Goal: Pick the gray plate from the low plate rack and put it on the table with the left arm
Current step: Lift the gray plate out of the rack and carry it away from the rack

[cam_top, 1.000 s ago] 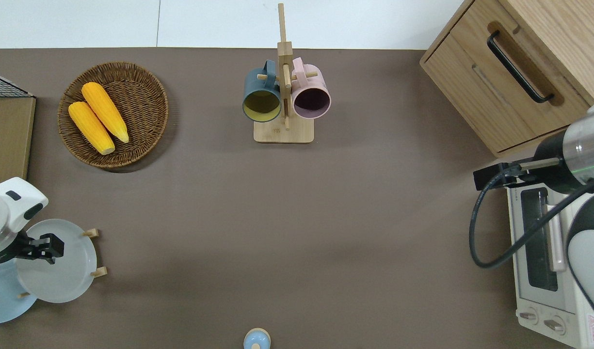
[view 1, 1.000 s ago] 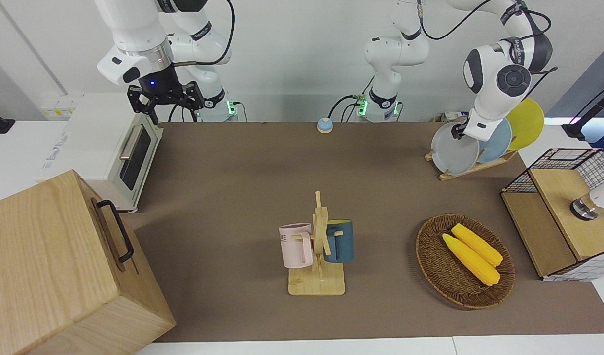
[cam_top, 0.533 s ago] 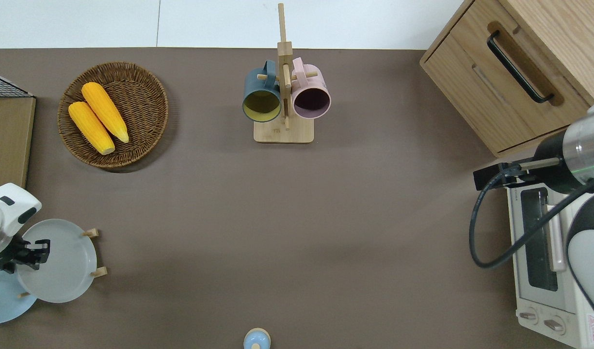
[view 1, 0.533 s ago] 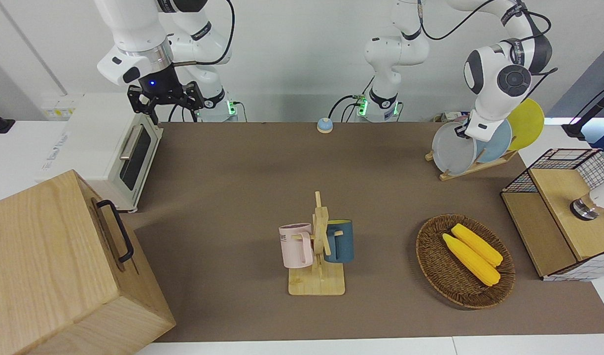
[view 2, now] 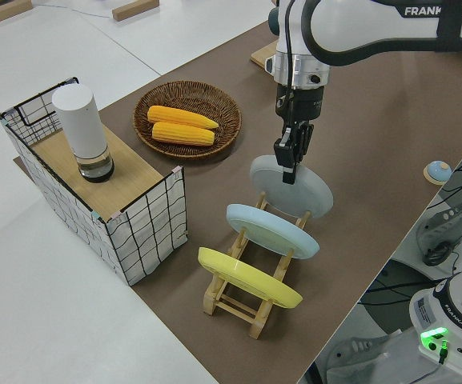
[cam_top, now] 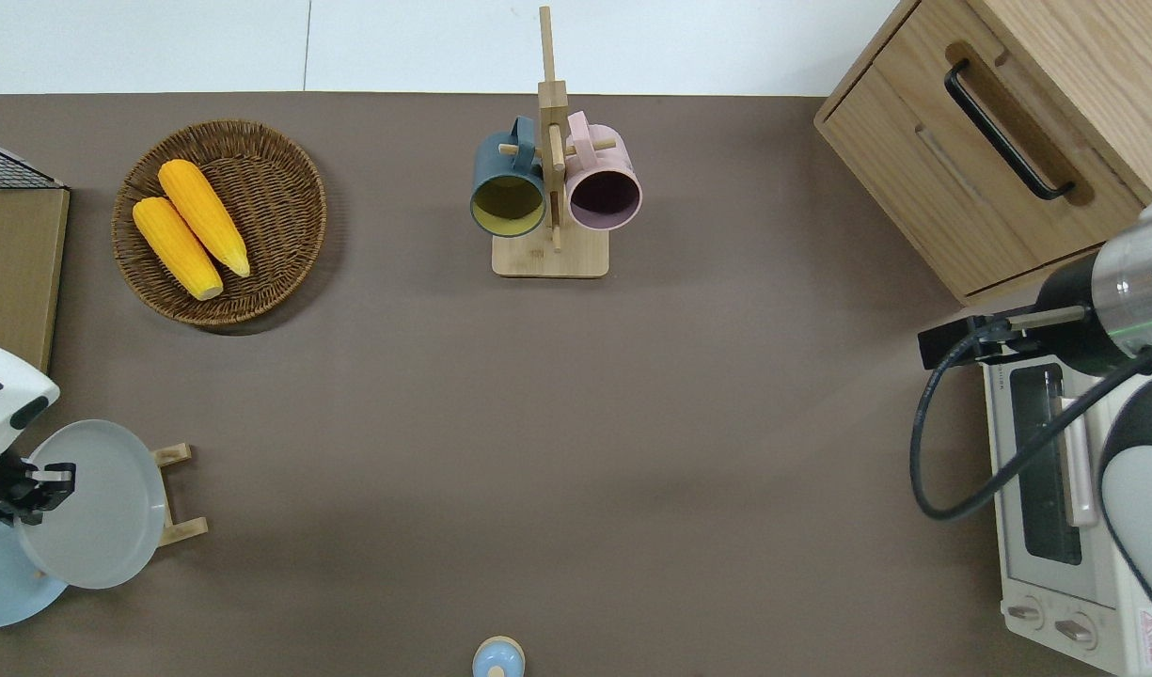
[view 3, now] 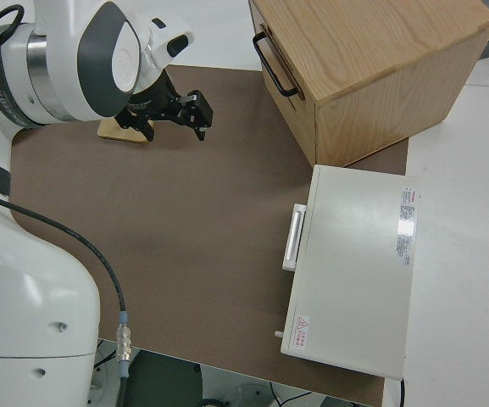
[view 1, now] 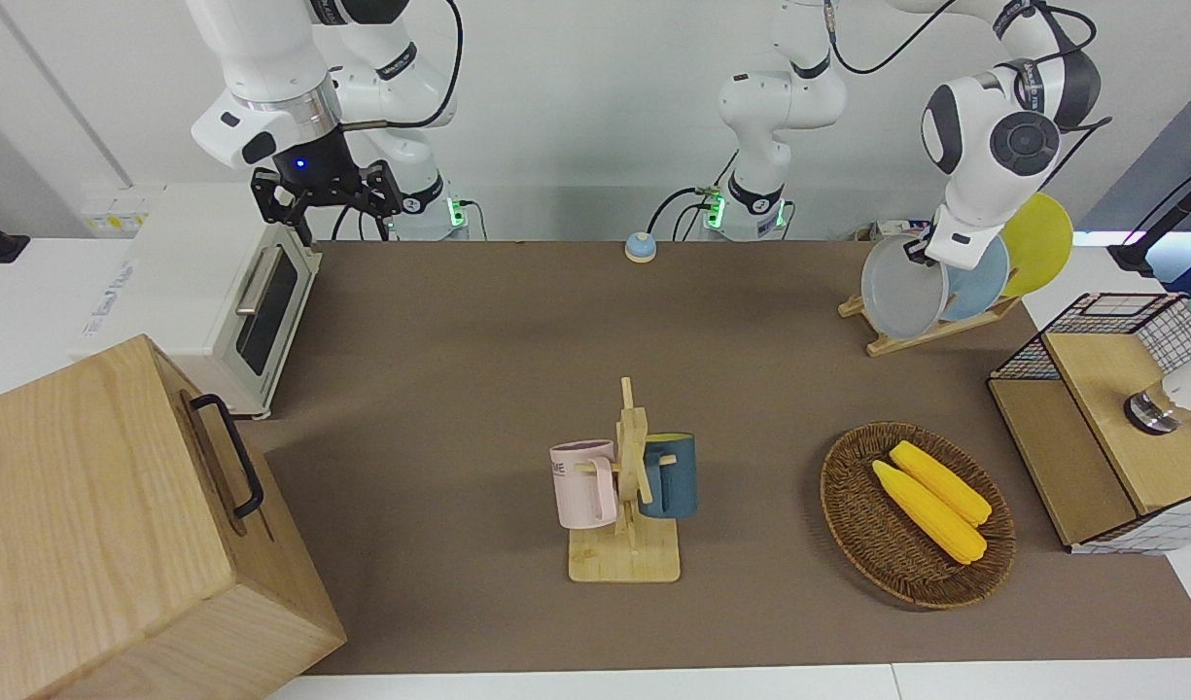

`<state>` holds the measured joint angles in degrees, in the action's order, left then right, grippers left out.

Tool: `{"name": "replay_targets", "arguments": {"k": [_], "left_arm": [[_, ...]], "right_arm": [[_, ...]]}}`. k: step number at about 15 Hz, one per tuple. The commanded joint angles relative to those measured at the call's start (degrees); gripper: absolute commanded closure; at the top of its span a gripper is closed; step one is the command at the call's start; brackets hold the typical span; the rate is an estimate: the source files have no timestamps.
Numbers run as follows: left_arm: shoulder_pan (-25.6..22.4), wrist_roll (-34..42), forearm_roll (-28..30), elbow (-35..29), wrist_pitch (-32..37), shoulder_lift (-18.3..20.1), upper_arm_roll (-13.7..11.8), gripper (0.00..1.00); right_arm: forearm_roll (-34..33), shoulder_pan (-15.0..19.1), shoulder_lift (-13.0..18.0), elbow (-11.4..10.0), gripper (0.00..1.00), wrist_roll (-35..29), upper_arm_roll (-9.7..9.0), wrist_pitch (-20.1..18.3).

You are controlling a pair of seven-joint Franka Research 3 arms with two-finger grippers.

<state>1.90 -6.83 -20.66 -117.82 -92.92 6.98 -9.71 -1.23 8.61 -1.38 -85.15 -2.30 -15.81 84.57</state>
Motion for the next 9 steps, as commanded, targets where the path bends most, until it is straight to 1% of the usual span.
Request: {"name": "replay_targets", "arguments": {"k": [1,2,3,4,6,9], "left_arm": [[0.9,0.3,-0.9,4.8,6.6,0.7,1.2,0.98],[0.8,0.3,-0.6,5.7,7.7,0.7,2.1,0.98],[0.8,0.4,-0.2,6.6,8.5,0.7,2.6,0.98],[0.8,0.3,1.7,7.8,9.5,0.7,2.9,0.98],[0.4,-0.5,8.1,8.1,9.8,1.2,3.1,0.98],[0.1,-0.8,15.2,7.4,8.2,1.5,3.1,0.98]], "right_arm": [[-0.1,1.1,0.2,0.5,0.017,-0.7,-0.98,-0.8],[-0.1,1.1,0.2,0.5,0.017,-0.7,-0.98,-0.7],[-0.1,1.1,0.2,0.5,0.017,-0.7,-0.98,-0.8],[-0.1,1.1,0.2,0.5,0.017,-0.7,-0.98,-0.7],[-0.1,1.1,0.2,0.5,0.017,-0.7,-0.98,-0.8],[-0.1,1.1,0.2,0.5,0.017,-0.7,-0.98,-0.8]]}}
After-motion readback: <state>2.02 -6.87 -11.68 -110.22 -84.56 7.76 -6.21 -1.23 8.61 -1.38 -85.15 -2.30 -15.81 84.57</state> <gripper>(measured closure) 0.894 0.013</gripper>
